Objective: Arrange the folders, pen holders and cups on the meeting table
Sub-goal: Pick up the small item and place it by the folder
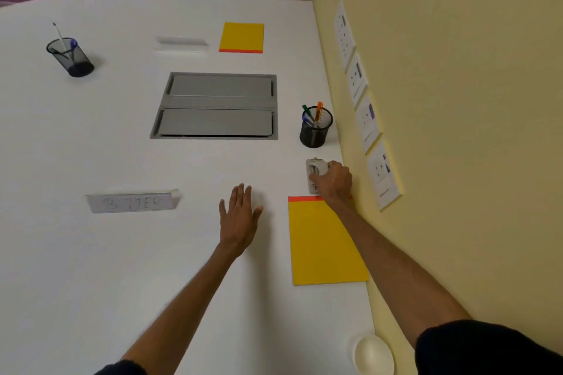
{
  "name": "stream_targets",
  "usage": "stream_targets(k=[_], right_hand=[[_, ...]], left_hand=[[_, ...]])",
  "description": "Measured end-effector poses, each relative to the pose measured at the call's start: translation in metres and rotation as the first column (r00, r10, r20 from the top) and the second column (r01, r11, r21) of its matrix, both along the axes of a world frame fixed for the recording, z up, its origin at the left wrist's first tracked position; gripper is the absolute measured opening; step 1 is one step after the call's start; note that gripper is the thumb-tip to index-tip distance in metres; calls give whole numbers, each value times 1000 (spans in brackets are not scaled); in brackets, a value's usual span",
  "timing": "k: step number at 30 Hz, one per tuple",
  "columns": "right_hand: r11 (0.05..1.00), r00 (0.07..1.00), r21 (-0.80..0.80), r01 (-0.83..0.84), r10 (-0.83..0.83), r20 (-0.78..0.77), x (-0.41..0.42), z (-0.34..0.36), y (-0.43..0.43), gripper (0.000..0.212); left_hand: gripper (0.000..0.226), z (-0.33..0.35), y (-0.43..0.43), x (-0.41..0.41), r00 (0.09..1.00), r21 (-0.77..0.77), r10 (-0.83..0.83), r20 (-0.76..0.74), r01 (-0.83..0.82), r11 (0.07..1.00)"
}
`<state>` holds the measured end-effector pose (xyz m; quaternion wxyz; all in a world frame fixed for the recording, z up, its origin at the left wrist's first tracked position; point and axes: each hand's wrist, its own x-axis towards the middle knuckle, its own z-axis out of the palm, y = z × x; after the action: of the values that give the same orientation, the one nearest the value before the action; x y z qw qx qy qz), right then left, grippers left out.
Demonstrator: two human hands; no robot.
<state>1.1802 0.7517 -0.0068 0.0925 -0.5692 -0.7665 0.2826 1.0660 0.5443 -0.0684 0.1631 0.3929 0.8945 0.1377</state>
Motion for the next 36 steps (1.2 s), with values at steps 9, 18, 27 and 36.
stream_targets(k=[9,18,27,36], right_hand=[[998,996,26,64,-65,56,-22,-40,40,51],[996,993,66,65,-72,95,-27,-57,45,51],[994,992,90,59,-68,104,-27,-61,32,59],[992,991,107,72,-84,104,-27,-47,6,67]], left_hand=[[75,-38,15,-26,998,-61,-53,-24,52,997],[83,-59,14,-32,996,-51,-79,-38,77,996],[80,-59,10,-29,997,-59,-71,-36,69,996],[75,-23,6,-26,998,8,-25,63,24,1000]])
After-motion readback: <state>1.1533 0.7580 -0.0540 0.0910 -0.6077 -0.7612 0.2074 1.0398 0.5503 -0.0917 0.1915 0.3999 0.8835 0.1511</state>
